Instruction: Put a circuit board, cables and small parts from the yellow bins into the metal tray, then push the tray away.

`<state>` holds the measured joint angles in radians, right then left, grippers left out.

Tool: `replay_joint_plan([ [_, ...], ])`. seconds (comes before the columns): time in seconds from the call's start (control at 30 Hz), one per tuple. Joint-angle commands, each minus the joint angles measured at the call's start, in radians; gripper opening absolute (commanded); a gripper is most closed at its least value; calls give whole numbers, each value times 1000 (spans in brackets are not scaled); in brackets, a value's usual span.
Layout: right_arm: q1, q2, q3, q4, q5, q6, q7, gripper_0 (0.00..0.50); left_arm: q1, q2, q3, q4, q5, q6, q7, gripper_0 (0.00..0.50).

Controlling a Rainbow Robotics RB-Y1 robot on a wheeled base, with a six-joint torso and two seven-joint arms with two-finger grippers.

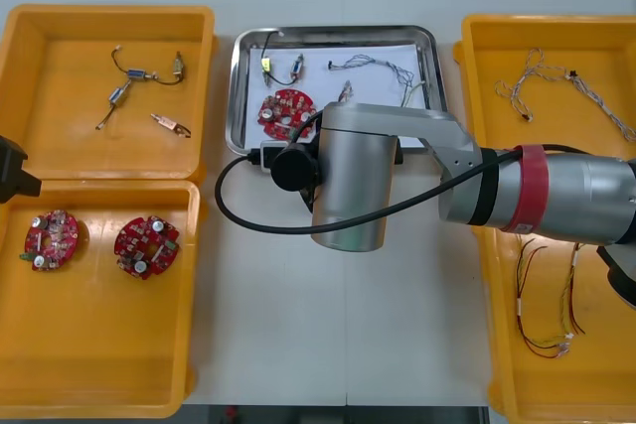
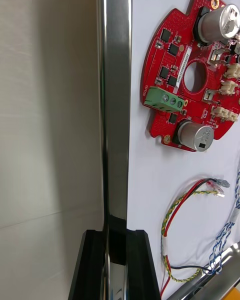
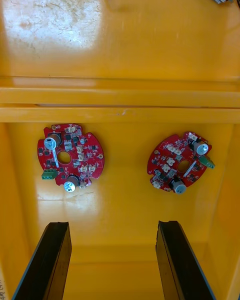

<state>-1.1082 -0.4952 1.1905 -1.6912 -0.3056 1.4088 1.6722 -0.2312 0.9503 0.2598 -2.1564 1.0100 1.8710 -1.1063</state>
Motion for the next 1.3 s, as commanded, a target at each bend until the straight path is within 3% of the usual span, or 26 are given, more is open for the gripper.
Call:
replay_joint_plan([
  [0.03, -79, 20, 14, 33, -6, -27, -26, 0, -33, 45, 16, -23, -8, -10, -66, 500],
  [0.8, -174, 66, 14, 226, -6, -139, -28, 0, -33, 45, 16, -23, -8, -10, -66, 500],
  [1.07, -176, 67, 27, 280, -9, -226, -29, 0, -33, 45, 16, -23, -8, -10, -66, 500],
  [1.3, -167, 66, 43, 278, -9, -226, -32, 0, -33, 45, 16, -23, -8, -10, -66, 500],
])
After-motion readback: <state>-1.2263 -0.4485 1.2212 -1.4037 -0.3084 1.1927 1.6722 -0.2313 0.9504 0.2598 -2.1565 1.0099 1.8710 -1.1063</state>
